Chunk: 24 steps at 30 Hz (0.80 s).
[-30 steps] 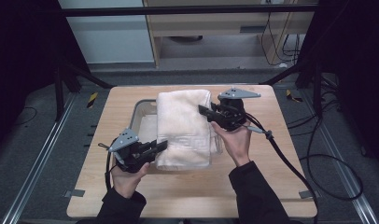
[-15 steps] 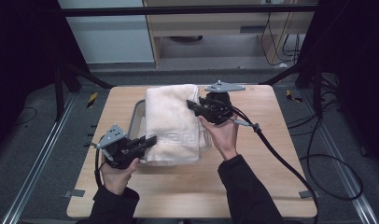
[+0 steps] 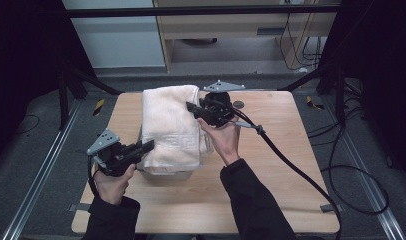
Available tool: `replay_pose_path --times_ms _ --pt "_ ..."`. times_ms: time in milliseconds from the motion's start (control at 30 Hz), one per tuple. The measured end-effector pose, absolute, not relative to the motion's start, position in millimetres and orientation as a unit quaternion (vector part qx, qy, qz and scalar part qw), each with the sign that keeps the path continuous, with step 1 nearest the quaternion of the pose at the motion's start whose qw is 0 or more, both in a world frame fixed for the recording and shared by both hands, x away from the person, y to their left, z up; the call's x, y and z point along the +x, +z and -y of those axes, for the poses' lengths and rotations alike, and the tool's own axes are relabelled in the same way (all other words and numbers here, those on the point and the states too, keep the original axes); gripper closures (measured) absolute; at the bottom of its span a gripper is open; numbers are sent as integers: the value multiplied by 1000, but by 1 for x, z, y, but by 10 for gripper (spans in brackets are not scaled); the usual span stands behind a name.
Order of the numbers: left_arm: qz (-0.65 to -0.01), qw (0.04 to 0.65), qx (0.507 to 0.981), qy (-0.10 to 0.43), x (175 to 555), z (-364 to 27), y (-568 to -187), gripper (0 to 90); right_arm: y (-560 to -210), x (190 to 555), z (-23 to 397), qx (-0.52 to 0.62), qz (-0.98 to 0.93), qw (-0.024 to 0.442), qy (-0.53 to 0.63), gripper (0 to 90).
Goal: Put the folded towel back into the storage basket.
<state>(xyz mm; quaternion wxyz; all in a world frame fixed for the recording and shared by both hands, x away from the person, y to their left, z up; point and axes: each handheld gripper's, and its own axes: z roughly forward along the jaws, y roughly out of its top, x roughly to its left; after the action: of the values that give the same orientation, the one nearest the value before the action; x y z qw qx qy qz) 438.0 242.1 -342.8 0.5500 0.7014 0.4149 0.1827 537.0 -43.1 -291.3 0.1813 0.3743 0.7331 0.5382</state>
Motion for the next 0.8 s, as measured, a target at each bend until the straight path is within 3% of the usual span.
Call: replay_pose_path --times_ms 800 --pt "-460 540 678 193 459 -282 -354 783 -302 564 -5 374 -737 177 534 685"
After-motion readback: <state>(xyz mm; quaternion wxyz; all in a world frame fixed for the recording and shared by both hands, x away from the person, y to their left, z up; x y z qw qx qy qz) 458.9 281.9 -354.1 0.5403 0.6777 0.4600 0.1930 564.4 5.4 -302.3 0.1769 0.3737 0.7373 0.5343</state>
